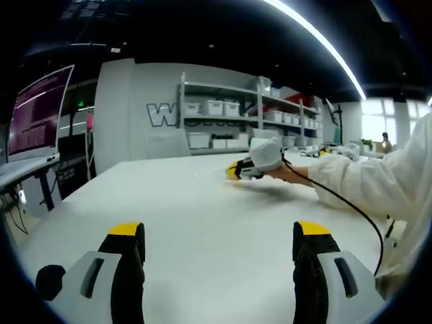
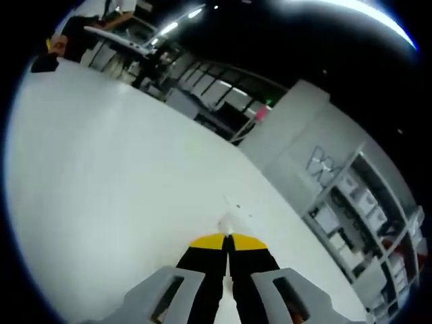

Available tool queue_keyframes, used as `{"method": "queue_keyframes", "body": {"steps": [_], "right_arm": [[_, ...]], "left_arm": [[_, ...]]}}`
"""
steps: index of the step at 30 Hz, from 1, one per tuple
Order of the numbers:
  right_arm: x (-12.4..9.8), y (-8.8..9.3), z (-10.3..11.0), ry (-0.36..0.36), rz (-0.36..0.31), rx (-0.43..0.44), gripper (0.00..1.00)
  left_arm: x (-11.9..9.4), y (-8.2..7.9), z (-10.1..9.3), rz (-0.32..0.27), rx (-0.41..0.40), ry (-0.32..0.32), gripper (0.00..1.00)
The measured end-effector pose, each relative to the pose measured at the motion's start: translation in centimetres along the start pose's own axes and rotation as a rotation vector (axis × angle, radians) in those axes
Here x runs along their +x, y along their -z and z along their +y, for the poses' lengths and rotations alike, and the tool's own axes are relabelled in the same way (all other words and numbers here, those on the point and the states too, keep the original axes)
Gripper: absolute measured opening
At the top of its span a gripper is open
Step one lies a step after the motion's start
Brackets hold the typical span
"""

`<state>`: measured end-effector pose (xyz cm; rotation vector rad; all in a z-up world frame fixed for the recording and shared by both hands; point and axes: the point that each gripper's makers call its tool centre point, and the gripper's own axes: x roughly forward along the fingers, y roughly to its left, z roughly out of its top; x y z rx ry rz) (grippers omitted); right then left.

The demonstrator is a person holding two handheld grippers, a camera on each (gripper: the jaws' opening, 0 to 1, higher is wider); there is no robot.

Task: Open the resealable bag by pulling the two sides of the seal apart until the entire bag opening is separated and visibly accessible.

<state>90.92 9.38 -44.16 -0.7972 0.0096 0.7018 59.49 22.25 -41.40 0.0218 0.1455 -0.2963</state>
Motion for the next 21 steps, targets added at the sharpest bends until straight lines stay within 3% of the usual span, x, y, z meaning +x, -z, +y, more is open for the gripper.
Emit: {"method": "queue_keyframes", "body": {"steps": [21], "right_arm": [[-1.9, -2.4, -3.5, 0.084, -0.069, 0.004, 0.00]], "left_arm": [[0.3, -0.2, -0.9, 0.001, 0.006, 0.018, 0.89]]}}
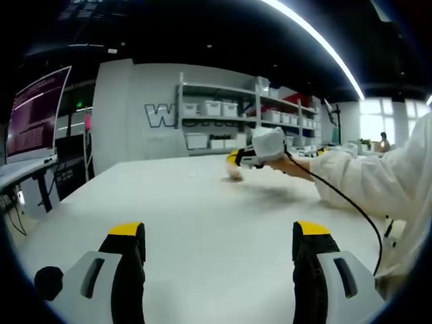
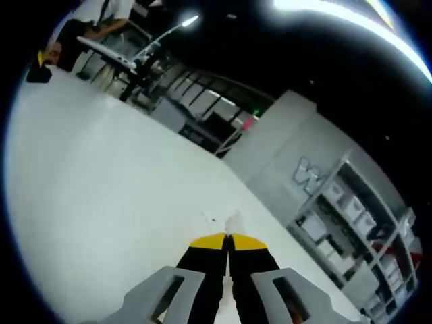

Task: Open the resealable bag by pulling the two sides of the seal apart until the entire bag opening is separated and visibly accessible.

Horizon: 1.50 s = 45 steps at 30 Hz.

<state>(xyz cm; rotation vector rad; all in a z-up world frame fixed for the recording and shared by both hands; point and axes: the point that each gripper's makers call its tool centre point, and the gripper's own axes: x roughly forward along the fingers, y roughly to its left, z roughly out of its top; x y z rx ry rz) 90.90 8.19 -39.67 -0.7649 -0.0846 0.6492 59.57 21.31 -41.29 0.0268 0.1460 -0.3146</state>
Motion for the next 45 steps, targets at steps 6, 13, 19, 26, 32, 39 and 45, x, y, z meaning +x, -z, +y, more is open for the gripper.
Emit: {"method": "queue_keyframes", "body": {"steps": [6, 13, 19, 26, 32, 39, 45], "right_arm": [[-0.2, 0.0, -0.2, 0.006, -0.004, 0.014, 0.00], [-0.3, -0.5, -0.9, 0.024, -0.015, 0.005, 0.00], [-0.4, -0.9, -1.5, 0.034, -0.027, 0.005, 0.00], [-0.7, -1.2, -2.2, 0.051, -0.036, 0.001, 0.00], [-1.3, -1.7, -3.6, 0.074, -0.051, 0.023, 0.00], [-1.8, -2.1, -3.9, 0.087, -0.060, 0.029, 0.00], [-2.0, -2.8, -4.4, 0.099, -0.068, 0.009, 0.00]], "left_arm": [[-0.2, -0.1, 0.1, -0.005, 0.001, -0.006, 0.90], [-0.2, -0.2, 0.2, -0.008, 0.002, -0.008, 0.90], [0.1, 0.0, -0.2, -0.003, 0.001, 0.007, 0.89], [0.1, -0.1, -0.1, -0.001, 0.003, 0.004, 0.89], [0.1, -0.2, -0.3, -0.003, 0.003, 0.008, 0.89], [0.1, -0.4, -0.4, -0.006, 0.004, 0.010, 0.89], [0.0, -0.4, -0.2, -0.005, 0.002, 0.004, 0.89]]}}
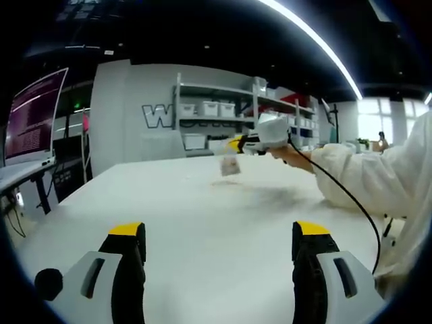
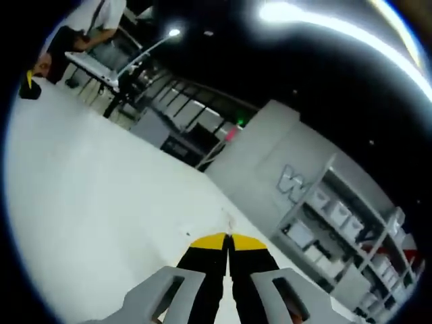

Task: Open the resealable bag by pulling the two sides of the seal apart until the entire bag opening is separated and visibly accessible.

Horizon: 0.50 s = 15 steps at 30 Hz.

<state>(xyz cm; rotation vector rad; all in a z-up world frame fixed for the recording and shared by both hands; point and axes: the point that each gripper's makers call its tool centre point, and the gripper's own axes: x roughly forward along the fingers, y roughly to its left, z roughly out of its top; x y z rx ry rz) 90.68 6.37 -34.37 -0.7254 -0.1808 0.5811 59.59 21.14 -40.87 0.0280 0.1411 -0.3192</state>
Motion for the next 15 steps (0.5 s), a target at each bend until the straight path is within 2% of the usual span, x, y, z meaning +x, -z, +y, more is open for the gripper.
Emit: {"method": "queue_keyframes", "body": {"steps": [15], "right_arm": [[-0.37, -0.25, -0.64, 0.010, -0.006, 0.003, 0.00]], "left_arm": [[-0.01, -0.21, -0.11, -0.004, 0.002, 0.002, 0.89]]}}
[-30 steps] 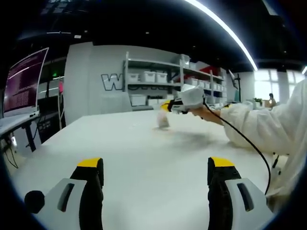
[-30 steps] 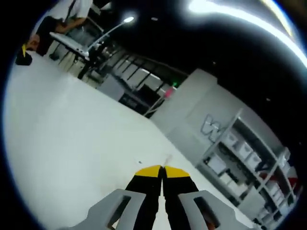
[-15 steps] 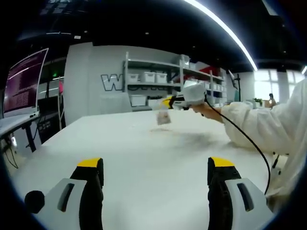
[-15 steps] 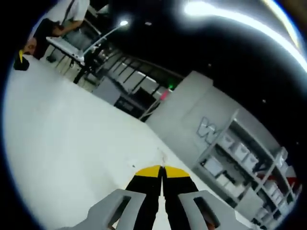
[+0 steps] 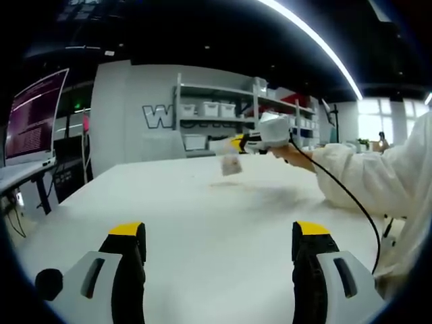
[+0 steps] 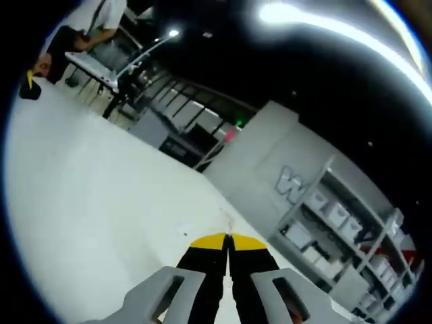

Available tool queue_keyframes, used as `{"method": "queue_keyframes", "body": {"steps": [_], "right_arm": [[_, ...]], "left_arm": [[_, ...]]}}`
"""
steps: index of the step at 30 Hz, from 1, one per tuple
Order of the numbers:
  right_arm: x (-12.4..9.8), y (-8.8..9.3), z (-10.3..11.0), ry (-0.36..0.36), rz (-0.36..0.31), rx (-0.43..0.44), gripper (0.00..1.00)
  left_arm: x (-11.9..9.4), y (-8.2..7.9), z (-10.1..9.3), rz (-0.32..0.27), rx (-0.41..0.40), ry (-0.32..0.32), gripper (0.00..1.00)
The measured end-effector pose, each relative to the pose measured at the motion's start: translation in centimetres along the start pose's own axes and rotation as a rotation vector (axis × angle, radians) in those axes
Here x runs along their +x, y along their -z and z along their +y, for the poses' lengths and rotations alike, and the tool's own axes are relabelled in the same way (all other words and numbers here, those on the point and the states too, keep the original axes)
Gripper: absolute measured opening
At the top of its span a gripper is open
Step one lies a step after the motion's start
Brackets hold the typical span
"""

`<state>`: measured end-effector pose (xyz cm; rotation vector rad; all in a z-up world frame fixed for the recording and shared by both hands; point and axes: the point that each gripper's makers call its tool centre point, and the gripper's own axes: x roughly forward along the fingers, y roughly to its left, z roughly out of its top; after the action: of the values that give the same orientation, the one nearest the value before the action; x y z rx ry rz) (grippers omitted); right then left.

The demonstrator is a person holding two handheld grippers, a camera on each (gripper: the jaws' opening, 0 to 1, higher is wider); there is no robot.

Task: Open the resealable bag by pulling the two sides of the seal apart until the entire bag opening is separated and visibly accessible.

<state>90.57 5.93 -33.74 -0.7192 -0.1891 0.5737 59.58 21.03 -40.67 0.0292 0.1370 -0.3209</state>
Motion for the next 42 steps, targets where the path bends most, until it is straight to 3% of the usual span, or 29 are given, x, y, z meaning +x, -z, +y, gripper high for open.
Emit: {"method": "queue_keyframes", "body": {"steps": [22, 42], "right_arm": [[-1.7, -0.2, -2.1, 0.032, -0.018, 0.020, 0.00], [-3.6, -0.2, -2.3, 0.040, -0.032, 0.036, 0.00]], "left_arm": [[0.0, -0.1, -0.5, -0.003, 0.004, 0.010, 0.89], [0.0, -0.2, -0.9, 0.000, 0.010, 0.019, 0.88]]}}
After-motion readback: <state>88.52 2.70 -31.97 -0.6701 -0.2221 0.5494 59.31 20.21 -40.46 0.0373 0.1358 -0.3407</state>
